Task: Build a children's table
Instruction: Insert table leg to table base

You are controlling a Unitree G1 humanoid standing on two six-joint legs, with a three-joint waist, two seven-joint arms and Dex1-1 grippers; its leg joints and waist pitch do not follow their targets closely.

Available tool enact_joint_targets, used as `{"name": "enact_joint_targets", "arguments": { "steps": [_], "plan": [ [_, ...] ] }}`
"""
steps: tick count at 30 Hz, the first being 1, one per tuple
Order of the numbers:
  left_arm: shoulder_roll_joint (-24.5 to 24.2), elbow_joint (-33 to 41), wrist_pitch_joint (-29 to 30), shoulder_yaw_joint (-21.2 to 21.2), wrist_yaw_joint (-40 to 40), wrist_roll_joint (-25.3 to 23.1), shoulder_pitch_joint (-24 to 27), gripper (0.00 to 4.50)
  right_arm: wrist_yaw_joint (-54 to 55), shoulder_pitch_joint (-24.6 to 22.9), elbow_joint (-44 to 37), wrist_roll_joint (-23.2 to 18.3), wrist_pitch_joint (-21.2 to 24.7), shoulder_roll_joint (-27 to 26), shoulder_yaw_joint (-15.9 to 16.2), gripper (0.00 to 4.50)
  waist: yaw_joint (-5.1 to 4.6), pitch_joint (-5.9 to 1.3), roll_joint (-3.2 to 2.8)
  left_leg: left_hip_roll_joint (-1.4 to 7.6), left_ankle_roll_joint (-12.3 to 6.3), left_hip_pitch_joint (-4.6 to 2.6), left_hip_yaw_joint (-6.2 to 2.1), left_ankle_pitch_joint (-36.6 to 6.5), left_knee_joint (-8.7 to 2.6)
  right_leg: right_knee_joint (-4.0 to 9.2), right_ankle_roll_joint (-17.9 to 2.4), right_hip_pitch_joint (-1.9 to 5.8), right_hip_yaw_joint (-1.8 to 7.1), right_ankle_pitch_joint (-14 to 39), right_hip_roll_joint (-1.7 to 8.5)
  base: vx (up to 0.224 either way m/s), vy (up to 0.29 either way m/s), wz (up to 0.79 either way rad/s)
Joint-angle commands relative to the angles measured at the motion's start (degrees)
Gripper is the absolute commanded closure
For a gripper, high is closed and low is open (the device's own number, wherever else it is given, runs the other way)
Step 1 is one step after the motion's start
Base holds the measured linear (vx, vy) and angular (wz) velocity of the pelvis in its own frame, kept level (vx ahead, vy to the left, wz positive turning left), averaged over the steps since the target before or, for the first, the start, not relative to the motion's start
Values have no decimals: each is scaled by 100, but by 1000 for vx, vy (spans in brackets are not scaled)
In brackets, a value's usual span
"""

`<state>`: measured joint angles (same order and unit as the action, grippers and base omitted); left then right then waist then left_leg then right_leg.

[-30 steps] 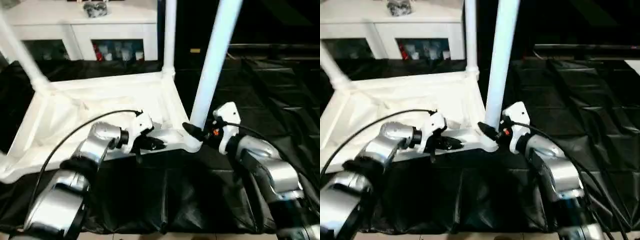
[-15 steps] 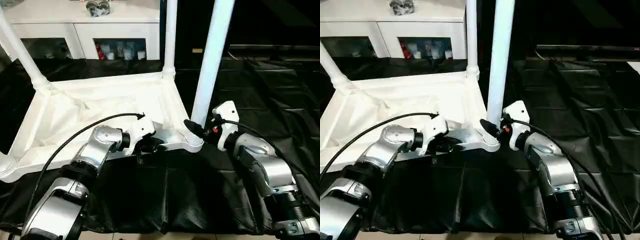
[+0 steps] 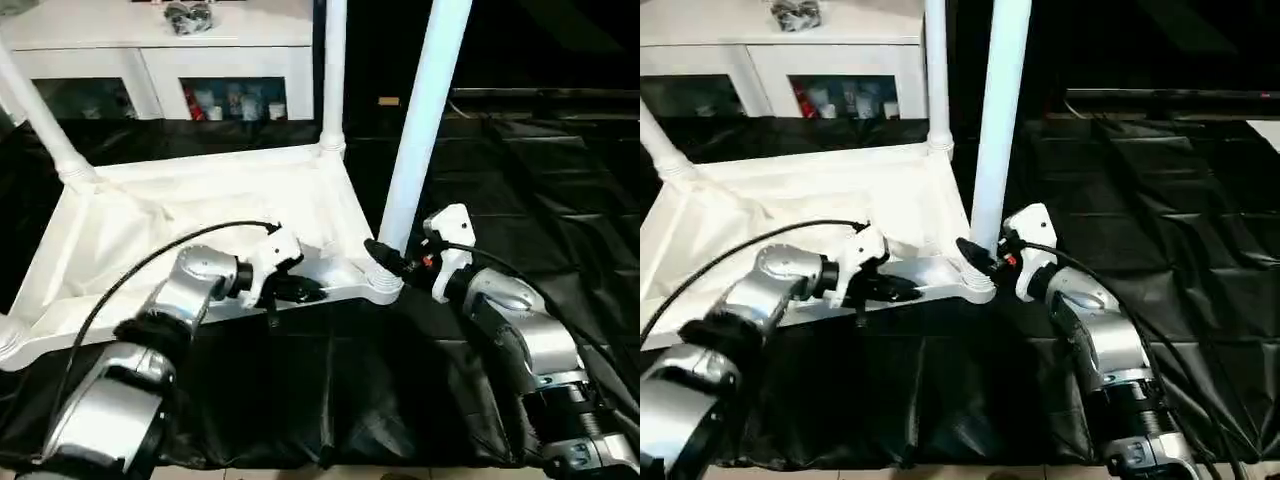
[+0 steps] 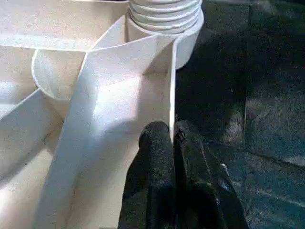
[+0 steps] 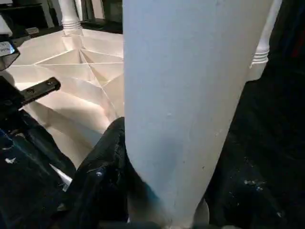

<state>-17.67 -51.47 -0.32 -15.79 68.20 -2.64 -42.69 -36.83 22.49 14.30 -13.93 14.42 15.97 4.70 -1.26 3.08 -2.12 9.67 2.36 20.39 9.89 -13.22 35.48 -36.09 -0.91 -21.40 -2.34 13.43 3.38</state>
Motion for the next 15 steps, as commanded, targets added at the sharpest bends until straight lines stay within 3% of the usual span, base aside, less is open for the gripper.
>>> {"name": "enact_joint_targets", "arguments": {
  "steps": [1, 5, 9, 11, 15],
  "plan": [
    [-147, -371, 35, -309, 73, -418, 165, 450, -24, 52, 188, 3, 20, -4, -49, 264, 57, -314, 61, 347, -431, 18, -129, -485, -450, 462, -1728, 289, 307, 161, 533, 0, 0, 0],
    [-146, -340, 17, -306, 99, -408, 140, 450, -89, 48, 280, -96, -5, -21, -132, 264, 56, -313, 67, 355, -394, 11, -127, -549, -455, 469, -1735, 281, 311, 274, 536, 0, 0, 0],
    [-135, -374, -92, -305, 101, -403, 99, 450, -53, -13, 374, -372, -65, -130, -435, 264, 62, -317, 65, 361, -431, 14, -127, -500, -457, 463, -1759, 274, 311, 178, 536, 0, 0, 0],
    [-114, -399, -89, -272, 56, -373, 69, 450, -25, -120, 421, -556, -151, -194, -668, 264, 61, -317, 74, 362, -449, 10, -125, -512, -457, 462, -1767, 271, 311, 174, 544, 0, 0, 0],
    [-76, -436, -102, -224, -16, -359, 35, 450, -106, -418, 456, -602, -374, -208, -749, 264, 80, -312, 66, 370, -451, 14, -125, -522, -465, 469, -1751, 263, 304, 201, 546, 0, 0, 0]
  ]
}}
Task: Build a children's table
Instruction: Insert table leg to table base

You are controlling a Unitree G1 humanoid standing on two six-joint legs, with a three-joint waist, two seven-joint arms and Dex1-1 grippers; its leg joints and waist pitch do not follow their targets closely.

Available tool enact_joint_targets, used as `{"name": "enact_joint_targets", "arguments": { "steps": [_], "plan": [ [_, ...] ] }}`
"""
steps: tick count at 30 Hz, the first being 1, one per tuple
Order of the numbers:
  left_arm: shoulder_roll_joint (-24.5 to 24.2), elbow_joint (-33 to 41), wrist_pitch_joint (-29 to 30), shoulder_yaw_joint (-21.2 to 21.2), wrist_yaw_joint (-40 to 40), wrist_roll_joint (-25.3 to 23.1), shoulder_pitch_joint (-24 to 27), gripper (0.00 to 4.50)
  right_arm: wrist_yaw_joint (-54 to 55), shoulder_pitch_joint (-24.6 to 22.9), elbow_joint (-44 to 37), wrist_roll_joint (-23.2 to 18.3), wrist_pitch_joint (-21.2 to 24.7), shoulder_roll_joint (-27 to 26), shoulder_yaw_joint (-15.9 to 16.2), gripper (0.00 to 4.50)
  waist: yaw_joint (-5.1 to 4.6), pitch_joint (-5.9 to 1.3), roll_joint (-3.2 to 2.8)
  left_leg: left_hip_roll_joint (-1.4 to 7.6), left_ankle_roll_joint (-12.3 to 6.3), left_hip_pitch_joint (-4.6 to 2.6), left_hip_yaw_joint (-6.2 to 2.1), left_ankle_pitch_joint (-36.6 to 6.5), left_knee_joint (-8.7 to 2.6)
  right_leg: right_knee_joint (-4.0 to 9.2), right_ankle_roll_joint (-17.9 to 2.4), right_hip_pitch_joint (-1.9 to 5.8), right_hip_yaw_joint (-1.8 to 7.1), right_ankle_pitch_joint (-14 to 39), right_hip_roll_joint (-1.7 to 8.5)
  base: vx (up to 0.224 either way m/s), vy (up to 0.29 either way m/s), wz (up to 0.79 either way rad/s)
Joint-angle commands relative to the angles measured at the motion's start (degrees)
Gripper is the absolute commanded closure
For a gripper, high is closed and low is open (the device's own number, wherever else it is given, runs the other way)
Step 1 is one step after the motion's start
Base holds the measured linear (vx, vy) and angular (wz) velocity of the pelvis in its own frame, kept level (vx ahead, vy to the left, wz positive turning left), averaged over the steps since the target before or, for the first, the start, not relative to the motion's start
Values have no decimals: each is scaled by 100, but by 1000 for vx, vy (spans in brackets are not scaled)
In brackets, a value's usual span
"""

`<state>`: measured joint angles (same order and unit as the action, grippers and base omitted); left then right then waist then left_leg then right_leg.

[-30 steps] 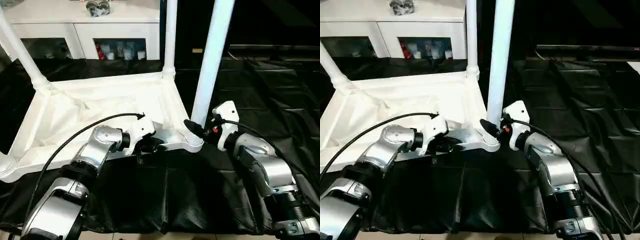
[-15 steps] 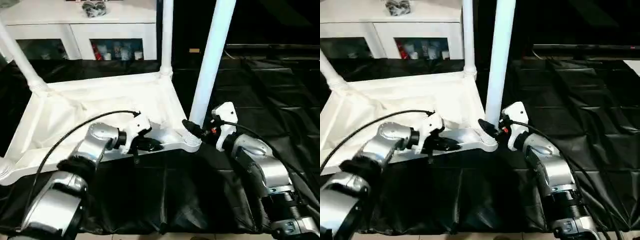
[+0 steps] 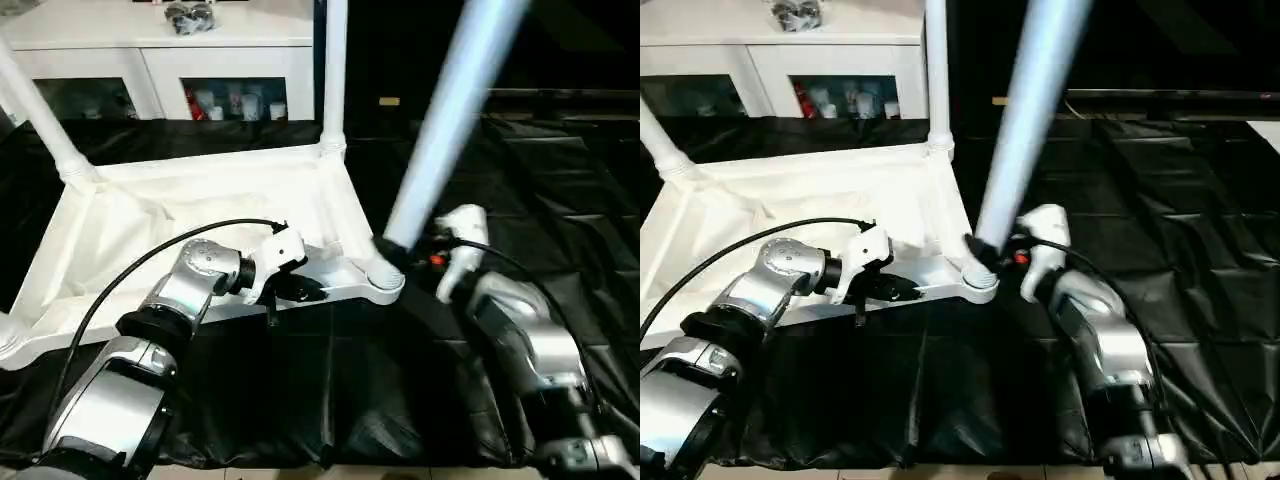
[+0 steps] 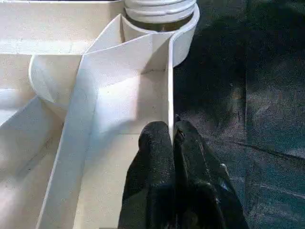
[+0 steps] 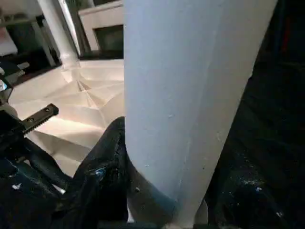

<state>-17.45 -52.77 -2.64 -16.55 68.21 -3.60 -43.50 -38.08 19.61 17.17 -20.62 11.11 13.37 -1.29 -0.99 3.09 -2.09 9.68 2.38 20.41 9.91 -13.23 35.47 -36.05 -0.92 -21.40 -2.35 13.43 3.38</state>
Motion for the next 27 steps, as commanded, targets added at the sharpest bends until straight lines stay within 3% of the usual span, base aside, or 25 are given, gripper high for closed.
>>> {"name": "enact_joint_targets", "arguments": {
  "steps": [1, 8, 17, 18, 20, 22, 23, 26, 27],
  "plan": [
    [-98, -307, 130, -148, -16, -262, 116, 450, 18, -131, 169, 67, -43, 51, -150, 264, 54, -309, 68, 369, -448, 12, -127, -553, -469, 471, -1744, 262, 306, 252, 545, 0, 0, 0],
    [-81, -373, 102, -110, -78, -248, 74, 450, 18, -486, -10, 454, -141, 149, 202, 264, 91, -307, 59, 370, -430, -1, -127, -541, -486, 480, -1693, 261, 306, 240, 543, 0, 0, 0],
    [-134, -326, 13, -147, 4, -269, 45, 450, -204, 3, 152, 706, 262, 310, 678, 264, 60, -277, 98, 363, -340, -7, -128, -732, -510, 543, -1581, 247, 320, 860, 551, 0, 0, 0],
    [-138, -320, 13, -147, 11, -267, 44, 450, -267, 44, 185, 727, 296, 334, 729, 264, 46, -277, 136, 366, -343, -2, -131, -745, -515, 543, -1582, 247, 315, 876, 543, 0, 0, 0],
    [-146, -324, -2, -150, 22, -270, 42, 450, -343, 87, 233, 756, 347, 352, 785, 264, 42, -272, 112, 374, -329, -3, -132, -773, -519, 548, -1574, 240, 321, 903, 551, 0, 0, 0],
    [-178, -313, -25, -157, 79, -270, 29, 450, -785, 208, 384, 849, 472, 452, 1050, 264, 16, -286, 187, 377, -345, 5, -133, -735, -521, 532, -1605, 253, 313, 735, 539, 0, 0, 0],
    [-183, -311, -26, -158, 93, -268, 25, 450, -828, 217, 402, 857, 465, 461, 1076, 264, 21, -292, 166, 376, -356, 0, -133, -719, -513, 518, -1626, 249, 315, 695, 547, 0, 0, 0],
    [-232, -264, -34, -164, 205, -247, 11, 450, -1157, 246, 478, 854, 456, 521, 1253, 264, 35, -307, 170, 385, -415, -5, -124, -592, -512, 509, -1667, 257, 316, 437, 556, 0, 0, 0],
    [-248, -242, -30, -166, 225, -245, 15, 450, -1235, 224, 452, 842, 464, 539, 1286, 264, 36, -323, 189, 398, -454, -11, -129, -474, -516, 477, -1712, 265, 307, 128, 553, 0, 0, 0]
  ]
}}
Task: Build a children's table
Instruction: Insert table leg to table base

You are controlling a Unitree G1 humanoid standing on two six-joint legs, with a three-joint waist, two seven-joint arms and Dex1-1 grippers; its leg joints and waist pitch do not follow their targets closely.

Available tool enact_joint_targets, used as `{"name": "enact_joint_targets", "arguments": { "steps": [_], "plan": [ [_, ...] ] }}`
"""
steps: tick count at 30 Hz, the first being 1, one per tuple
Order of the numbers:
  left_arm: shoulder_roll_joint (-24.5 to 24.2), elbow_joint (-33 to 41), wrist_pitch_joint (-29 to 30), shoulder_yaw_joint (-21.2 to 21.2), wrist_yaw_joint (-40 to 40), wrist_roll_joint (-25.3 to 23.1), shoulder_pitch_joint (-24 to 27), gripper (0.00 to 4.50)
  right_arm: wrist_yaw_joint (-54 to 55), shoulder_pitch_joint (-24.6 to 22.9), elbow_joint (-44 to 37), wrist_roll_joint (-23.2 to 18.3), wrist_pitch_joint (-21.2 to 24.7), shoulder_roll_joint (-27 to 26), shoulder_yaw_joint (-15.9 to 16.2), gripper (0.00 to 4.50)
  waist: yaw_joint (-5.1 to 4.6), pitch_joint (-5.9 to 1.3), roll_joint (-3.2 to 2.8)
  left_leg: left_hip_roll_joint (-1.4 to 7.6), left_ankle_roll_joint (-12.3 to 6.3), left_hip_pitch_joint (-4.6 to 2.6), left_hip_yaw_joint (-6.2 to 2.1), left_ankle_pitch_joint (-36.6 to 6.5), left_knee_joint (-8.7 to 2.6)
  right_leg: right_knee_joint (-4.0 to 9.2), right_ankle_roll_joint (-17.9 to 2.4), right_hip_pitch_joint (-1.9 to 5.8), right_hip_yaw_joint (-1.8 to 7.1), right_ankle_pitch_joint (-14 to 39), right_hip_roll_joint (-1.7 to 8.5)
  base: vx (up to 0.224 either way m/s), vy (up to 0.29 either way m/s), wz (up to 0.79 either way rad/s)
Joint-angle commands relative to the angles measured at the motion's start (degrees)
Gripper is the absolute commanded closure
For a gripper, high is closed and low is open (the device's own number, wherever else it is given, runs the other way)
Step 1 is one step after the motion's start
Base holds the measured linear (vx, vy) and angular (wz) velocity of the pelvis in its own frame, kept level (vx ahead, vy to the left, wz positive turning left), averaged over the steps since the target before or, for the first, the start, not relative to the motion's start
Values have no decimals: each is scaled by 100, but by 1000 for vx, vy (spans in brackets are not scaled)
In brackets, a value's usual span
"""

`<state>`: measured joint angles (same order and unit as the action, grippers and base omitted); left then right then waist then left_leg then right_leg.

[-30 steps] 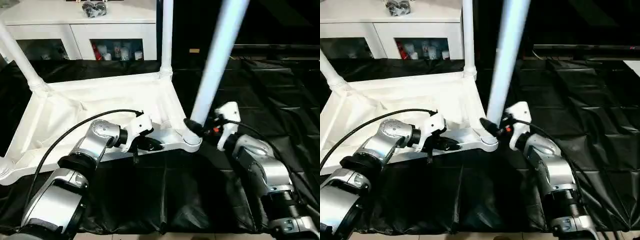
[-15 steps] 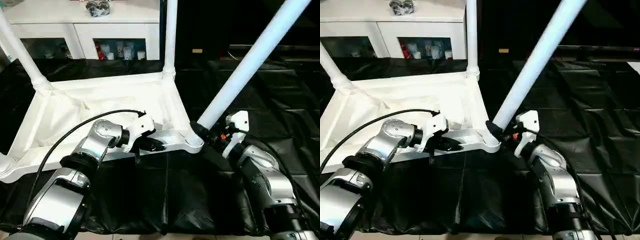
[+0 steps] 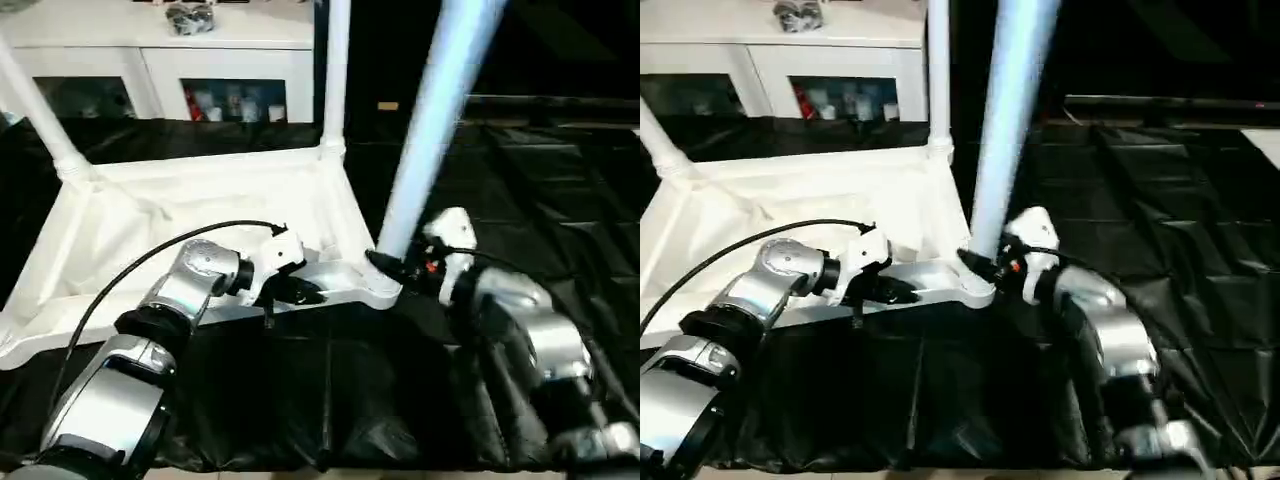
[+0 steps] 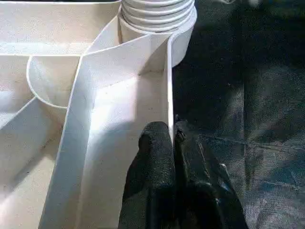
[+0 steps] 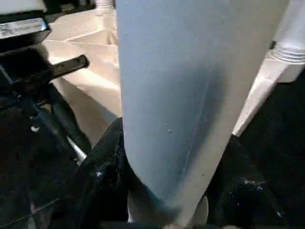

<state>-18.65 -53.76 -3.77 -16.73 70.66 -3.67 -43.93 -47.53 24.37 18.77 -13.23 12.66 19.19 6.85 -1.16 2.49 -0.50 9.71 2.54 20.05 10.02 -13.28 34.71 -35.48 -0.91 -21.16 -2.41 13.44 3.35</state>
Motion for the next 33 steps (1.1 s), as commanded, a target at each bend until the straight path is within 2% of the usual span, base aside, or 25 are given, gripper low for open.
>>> {"name": "enact_joint_targets", "arguments": {
  "steps": [1, 4, 8, 9, 10, 12, 15, 16, 21, 23, 24, 26, 28, 30, 31, 33],
  "plan": [
    [-150, -131, 60, -156, 51, -230, 54, 450, -379, -271, 295, 122, 275, -12, 524, 264, 53, -268, 43, 393, -487, 23, -135, -437, -437, 413, -1732, 246, 309, 40, 555, 0, 0, 0],
    [-229, -89, -42, -190, 221, -237, 39, 450, -592, -334, 297, 144, 163, 53, 626, 264, 65, -275, 43, 387, -571, 21, -126, -392, -428, 407, -1784, 255, 309, -137, 566, 0, 0, 0],
    [-325, -24, -320, -198, 655, -136, 34, 450, -983, -445, 259, -39, 106, 72, 624, 264, 94, -271, 27, 414, -557, 6, -128, -493, -445, 412, -1796, 250, 302, -74, 568, 0, 0, 0],
    [-332, -16, -318, -198, 700, -125, 33, 450, -1027, -449, 260, -44, 99, 80, 632, 264, 99, -271, 17, 424, -535, -2, -128, -501, -454, 404, -1814, 242, 295, -97, 563, 0, 0, 0],
    [-418, 45, -431, -233, 1177, -43, 22, 450, -1461, -500, 274, -72, -6, 178, 723, 264, 108, -262, -6, 421, -510, -4, -124, -581, -457, 418, -1843, 239, 291, -65, 558, 0, 0, 0],
    [-460, 35, -462, -288, 1340, -77, -2, 450, -1663, -526, 263, -61, -43, 232, 786, 264, 138, -268, -41, 437, -478, 0, -118, -590, -461, 393, -1855, 252, 289, -147, 555, 0, 0, 0],
    [-490, 22, -472, -355, 1432, -140, -32, 450, -1820, -544, 251, -28, -131, 279, 867, 264, 172, -277, -35, 442, -482, -12, -108, -528, -458, 364, -1921, 249, 281, -434, 557, 0, 0, 0],
    [-494, 0, -487, -369, 1385, -179, -49, 450, -1844, -548, 252, 6, -169, 293, 905, 264, 193, -279, -51, 442, -461, -20, -108, -549, -459, 364, -1928, 246, 281, -413, 561, 0, 0, 0],
    [-414, -193, -439, -300, 926, -277, -165, 450, -1736, -543, 368, 113, -282, 202, 875, 264, 198, -264, -43, 432, -354, -29, -108, -674, -473, 407, -1888, 242, 290, -131, 564, 0, 0, 0],
    [-309, -279, -232, -177, 540, -264, -235, 450, -1362, -475, 589, 217, -378, 67, 761, 264, 197, -258, -24, 427, -330, -25, -107, -735, -474, 425, -1860, 241, 294, 60, 574, 0, 0, 0],
    [-189, -357, 26, -26, 114, -219, -320, 450, -877, -342, 899, 326, -472, -102, 591, 264, 183, -230, -13, 422, -250, -43, -109, -937, -494, 480, -1804, 204, 304, 529, 581, 0, 0, 0],
    [-184, -360, 37, -19, 99, -216, -324, 450, -858, -337, 910, 330, -474, -109, 585, 264, 173, -206, -26, 405, -138, -60, -124, -1160, -506, 525, -1719, 191, 301, 1104, 589, 0, 0, 0],
    [22, -391, 435, 193, -589, -134, -435, 450, 12, -65, 1412, 535, -560, -349, 372, 264, 138, -176, -4, 396, 9, -58, -159, -1440, -534, 605, -1411, 157, 298, 2094, 595, -56, 3, -5],
    [170, -319, 673, 264, -1021, -130, -468, 450, 620, 132, 1755, 742, -598, -475, 327, 264, 114, -175, -6, 387, 87, -59, -194, -1597, -551, 639, -1214, 142, 287, 2517, 596, -54, 10, -8],
    [236, -282, 769, 283, -1178, -134, -476, 450, 863, 207, 1886, 838, -607, -513, 338, 264, 84, -173, -15, 391, 153, -43, -206, -1591, -572, 625, -1187, 131, 278, 2456, 583, 0, 0, 0],
    [454, -91, 1085, 348, -1473, -102, -465, 450, 1312, 376, 2207, 821, -453, -680, 238, 264, 75, -179, 13, 382, 92, -66, -198, -1672, -560, 659, -1152, 106, 296, 2440, 589, 0, 0, 0]
  ]
}}
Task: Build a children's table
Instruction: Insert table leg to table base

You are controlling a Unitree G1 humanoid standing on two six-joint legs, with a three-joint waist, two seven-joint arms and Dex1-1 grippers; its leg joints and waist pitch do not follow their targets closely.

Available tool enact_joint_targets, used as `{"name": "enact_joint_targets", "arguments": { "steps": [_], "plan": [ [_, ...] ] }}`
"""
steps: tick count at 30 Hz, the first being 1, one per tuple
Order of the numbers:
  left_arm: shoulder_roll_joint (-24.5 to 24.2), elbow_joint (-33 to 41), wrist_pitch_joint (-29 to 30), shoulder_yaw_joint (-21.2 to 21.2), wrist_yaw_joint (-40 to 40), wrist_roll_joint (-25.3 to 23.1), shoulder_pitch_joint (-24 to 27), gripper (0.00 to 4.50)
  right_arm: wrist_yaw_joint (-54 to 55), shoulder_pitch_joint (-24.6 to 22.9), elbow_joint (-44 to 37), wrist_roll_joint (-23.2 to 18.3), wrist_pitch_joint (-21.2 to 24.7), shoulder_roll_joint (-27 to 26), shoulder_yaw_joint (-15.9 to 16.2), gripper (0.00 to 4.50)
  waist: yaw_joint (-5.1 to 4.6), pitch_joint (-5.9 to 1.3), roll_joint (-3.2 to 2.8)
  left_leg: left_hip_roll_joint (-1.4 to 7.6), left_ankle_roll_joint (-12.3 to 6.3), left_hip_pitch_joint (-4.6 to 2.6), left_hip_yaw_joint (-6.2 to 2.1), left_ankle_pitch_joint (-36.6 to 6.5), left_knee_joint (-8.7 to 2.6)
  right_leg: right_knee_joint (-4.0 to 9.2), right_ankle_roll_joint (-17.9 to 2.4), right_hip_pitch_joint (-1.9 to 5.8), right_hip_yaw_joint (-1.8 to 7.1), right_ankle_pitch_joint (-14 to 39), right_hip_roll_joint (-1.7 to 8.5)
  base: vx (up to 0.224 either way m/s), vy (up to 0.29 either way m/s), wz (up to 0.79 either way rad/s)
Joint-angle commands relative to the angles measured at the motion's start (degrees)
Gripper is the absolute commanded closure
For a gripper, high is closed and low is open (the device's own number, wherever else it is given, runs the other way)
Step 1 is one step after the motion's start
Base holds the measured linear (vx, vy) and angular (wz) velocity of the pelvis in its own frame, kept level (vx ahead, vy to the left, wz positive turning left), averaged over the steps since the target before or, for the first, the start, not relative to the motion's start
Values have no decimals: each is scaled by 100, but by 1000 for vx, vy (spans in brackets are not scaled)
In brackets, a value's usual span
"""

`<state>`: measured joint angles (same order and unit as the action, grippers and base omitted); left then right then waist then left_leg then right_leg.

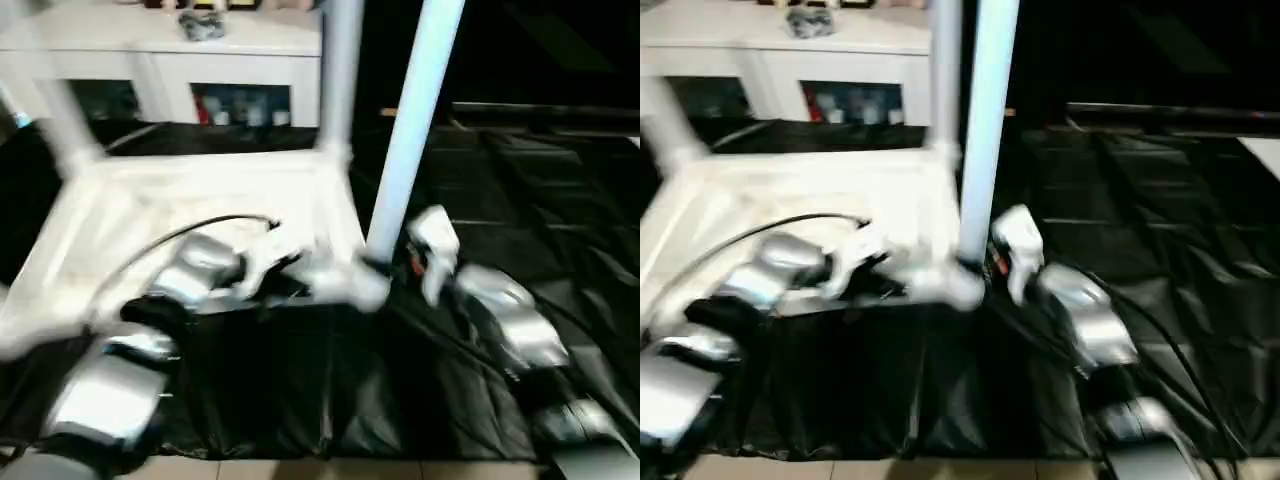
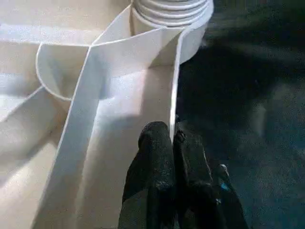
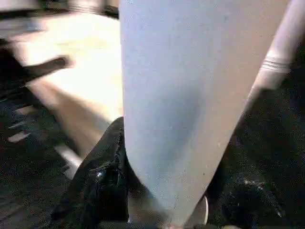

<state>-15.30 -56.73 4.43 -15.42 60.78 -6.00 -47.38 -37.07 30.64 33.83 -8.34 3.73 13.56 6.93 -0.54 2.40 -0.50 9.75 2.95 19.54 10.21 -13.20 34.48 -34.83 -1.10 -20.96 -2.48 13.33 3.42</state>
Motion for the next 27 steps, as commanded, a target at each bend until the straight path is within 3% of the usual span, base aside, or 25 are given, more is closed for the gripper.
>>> {"name": "enact_joint_targets", "arguments": {
  "steps": [1, 3, 8, 9, 11, 13, 19, 20, 21, 25, 27],
  "plan": [
    [275, 338, 512, 295, -679, 177, -110, 450, 545, -146, 905, 354, 446, -203, 183, 264, 14, -181, -5, 385, 42, -29, -209, -1642, -534, 585, -1185, 83, 317, 2328, 588, 0, 0, 0],
    [453, 537, 762, 341, -886, 190, -68, 450, 815, -34, 1124, 336, 467, -316, 116, 264, 28, -182, 7, 380, -6, -28, -186, -1499, -517, 572, -1331, 83, 323, 1970, 576, 0, 0, 0],
    [689, 676, 888, 272, -1094, 129, 51, 450, 1209, 204, 1538, 248, 366, -625, -151, 264, 43, -226, 29, 371, -256, 56, -156, -914, -494, 486, -1498, 160, 309, 1032, 555, 0, 0, 0],
    [708, 718, 831, 234, -1036, 140, 93, 450, 1254, 272, 1634, 171, 362, -718, -243, 264, 62, -239, 14, 379, -302, 30, -146, -793, -479, 467, -1553, 148, 316, 787, 561, 0, 0, 0],
    [693, 873, 857, 164, -936, 120, 184, 450, 1325, 399, 1798, 59, 367, -865, -356, 264, 52, -268, 9, 386, -386, 54, -150, -551, -469, 400, -1661, 196, 297, 267, 560, 0, 0, 0],
    [665, 1044, 962, 131, -809, 124, 265, 450, 1248, 443, 1880, 19, 398, -907, -360, 264, 33, -261, 19, 385, -453, 61, -141, -503, -464, 388, -1722, 199, 292, 83, 556, 0, 0, 0],
    [462, 1464, 874, -102, -211, 138, 492, 450, 602, 541, 1993, 79, 593, -841, -166, 264, -49, -232, 31, 401, -374, 53, -151, -916, -500, 442, -1676, 183, 297, 705, 555, 0, 0, 0],
    [438, 1489, 883, -120, -187, 129, 506, 450, 481, 556, 2000, 86, 620, -822, -174, 264, -54, -233, 25, 407, -356, 53, -149, -895, -499, 440, -1680, 183, 304, 670, 556, 0, 0, 0],
    [390, 1502, 845, -145, -93, 130, 522, 450, 229, 557, 1969, 114, 653, -746, -117, 264, -60, -233, 65, 407, -362, 51, -141, -883, -495, 443, -1682, 180, 307, 637, 549, 0, 0, 0],
    [230, 1543, 653, -202, 217, 140, 563, 450, -532, 530, 1836, 185, 695, -518, 74, 264, -39, -235, 69, 405, -466, 53, -135, -726, -482, 421, -1756, 191, 305, 378, 554, 0, 0, 0],
    [27, 1592, 398, -210, 654, 227, 599, 450, -1483, 371, 1470, 177, 653, -236, 373, 264, -8, -232, 87, 413, -505, 39, -132, -748, -480, 433, -1738, 192, 306, 408, 560, 0, 0, 0]
  ]
}}
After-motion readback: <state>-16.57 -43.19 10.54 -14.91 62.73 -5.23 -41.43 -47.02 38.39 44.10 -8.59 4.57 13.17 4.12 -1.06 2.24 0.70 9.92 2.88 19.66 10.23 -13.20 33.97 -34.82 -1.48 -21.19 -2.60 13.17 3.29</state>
